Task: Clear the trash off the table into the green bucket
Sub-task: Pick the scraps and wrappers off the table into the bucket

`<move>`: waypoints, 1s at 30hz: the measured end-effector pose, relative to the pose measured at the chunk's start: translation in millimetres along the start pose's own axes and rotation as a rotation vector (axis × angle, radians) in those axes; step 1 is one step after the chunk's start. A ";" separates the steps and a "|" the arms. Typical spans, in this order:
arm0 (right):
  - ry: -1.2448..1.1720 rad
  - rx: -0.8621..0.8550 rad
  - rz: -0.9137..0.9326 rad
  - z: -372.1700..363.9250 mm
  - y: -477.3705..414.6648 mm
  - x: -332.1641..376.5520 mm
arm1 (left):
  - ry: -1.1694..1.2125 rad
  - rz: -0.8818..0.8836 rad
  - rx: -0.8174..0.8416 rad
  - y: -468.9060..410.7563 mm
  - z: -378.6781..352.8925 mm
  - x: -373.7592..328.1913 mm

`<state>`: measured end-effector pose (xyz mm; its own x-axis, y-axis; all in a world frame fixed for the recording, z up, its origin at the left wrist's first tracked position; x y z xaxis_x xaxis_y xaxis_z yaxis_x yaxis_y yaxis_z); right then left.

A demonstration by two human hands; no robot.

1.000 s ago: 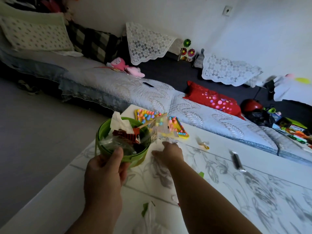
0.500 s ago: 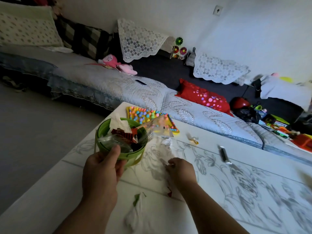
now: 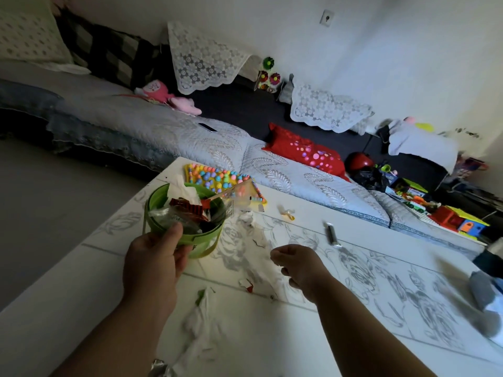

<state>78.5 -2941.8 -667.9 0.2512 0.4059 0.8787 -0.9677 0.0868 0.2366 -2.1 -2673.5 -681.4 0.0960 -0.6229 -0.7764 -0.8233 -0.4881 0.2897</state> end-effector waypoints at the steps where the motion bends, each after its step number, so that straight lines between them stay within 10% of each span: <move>1: 0.038 -0.004 0.003 -1.7 -2.5 0.8 | -0.002 0.000 0.001 0.0 -0.3 -0.1; 14: 0.805 0.036 0.205 -56.8 -88.8 25.0 | -0.004 -0.009 -0.008 -8.5 2.4 2.1; 30: 0.576 -0.039 0.082 -25.1 -50.3 -6.1 | -0.065 -0.017 0.024 -16.1 -0.1 9.9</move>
<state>125.2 -2925.8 -695.5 0.1349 0.8410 0.5239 -0.9863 0.0632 0.1524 12.1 -2671.9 -693.6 0.0741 -0.5735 -0.8158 -0.8354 -0.4825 0.2633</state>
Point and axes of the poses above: each hand's wrist, its own y-axis away from the middle knuckle, its own z-axis out of the back of the hand, x = y × z, the point moved 9 cm from there along -y, towards the middle knuckle, and after that the axes turned 6 degrees about -y, right-handed, at the moved point
